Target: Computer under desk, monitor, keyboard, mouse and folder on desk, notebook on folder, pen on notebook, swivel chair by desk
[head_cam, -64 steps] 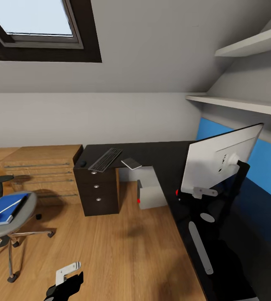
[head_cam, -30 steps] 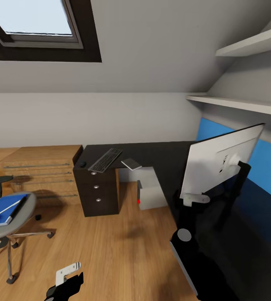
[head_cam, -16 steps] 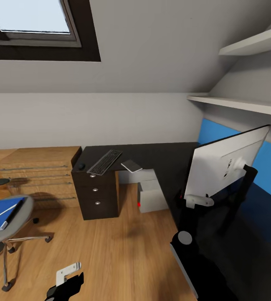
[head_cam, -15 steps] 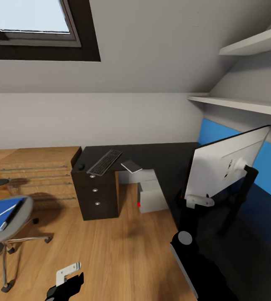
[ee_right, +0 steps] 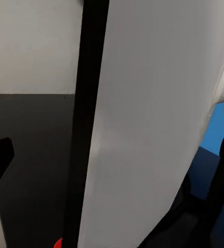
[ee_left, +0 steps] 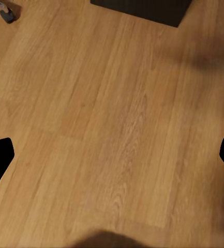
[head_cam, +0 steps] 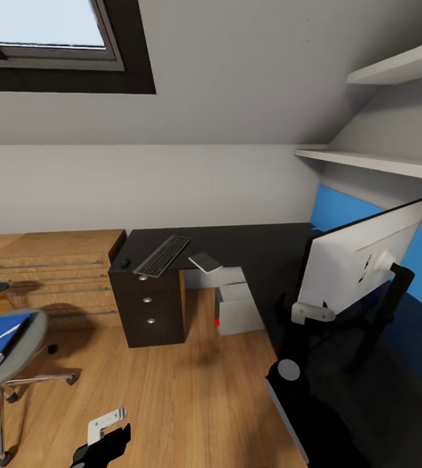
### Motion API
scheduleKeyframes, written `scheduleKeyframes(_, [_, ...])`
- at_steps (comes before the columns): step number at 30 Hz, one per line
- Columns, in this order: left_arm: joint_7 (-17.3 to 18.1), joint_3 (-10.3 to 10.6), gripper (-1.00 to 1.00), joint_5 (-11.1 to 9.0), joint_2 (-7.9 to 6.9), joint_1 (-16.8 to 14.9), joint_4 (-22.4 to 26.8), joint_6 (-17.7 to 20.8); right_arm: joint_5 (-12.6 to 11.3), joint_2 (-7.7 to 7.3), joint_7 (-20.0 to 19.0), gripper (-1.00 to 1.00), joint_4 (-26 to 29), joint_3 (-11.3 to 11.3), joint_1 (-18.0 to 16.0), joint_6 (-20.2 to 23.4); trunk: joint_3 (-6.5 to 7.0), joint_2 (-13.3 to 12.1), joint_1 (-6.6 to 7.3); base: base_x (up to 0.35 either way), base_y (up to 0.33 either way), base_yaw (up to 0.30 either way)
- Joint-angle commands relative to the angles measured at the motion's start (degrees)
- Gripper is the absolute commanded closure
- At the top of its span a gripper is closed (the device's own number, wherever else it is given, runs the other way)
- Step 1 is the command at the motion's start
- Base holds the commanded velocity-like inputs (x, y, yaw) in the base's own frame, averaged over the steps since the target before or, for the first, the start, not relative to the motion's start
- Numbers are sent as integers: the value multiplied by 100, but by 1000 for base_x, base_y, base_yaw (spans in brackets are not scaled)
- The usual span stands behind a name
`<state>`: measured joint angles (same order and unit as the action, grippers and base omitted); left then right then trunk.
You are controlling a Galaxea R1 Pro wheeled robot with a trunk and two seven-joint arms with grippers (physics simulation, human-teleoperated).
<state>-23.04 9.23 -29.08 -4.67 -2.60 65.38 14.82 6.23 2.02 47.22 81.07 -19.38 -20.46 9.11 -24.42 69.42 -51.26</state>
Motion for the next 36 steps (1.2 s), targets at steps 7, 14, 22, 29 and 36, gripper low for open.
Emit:
scheduleKeyframes(7, [-65,247,-100,-45,-11,-4,9,-46,38,7,17,-100,-33,218,-3,84,-6,4,-1,153,3,0])
scheduleKeyframes(14, [-77,482,-100,-54,-16,-4,9,-336,37,6,8,-100,-124,366,-10,84,-6,4,-1,118,0,0])
scheduleKeyframes(22, [-77,500,-100,-54,-16,-4,9,-365,37,9,16,-100,-144,404,-11,88,-6,4,-1,6,0,0])
scheduleKeyframes(29, [-77,501,-100,-54,-16,-4,9,-366,37,21,24,-100,-137,681,-11,136,-6,4,-1,0,0,0])
scheduleKeyframes(36, [-77,501,-100,-54,-16,-4,9,-366,37,27,24,-100,-136,718,-11,184,-6,4,-1,-32,-8,0])
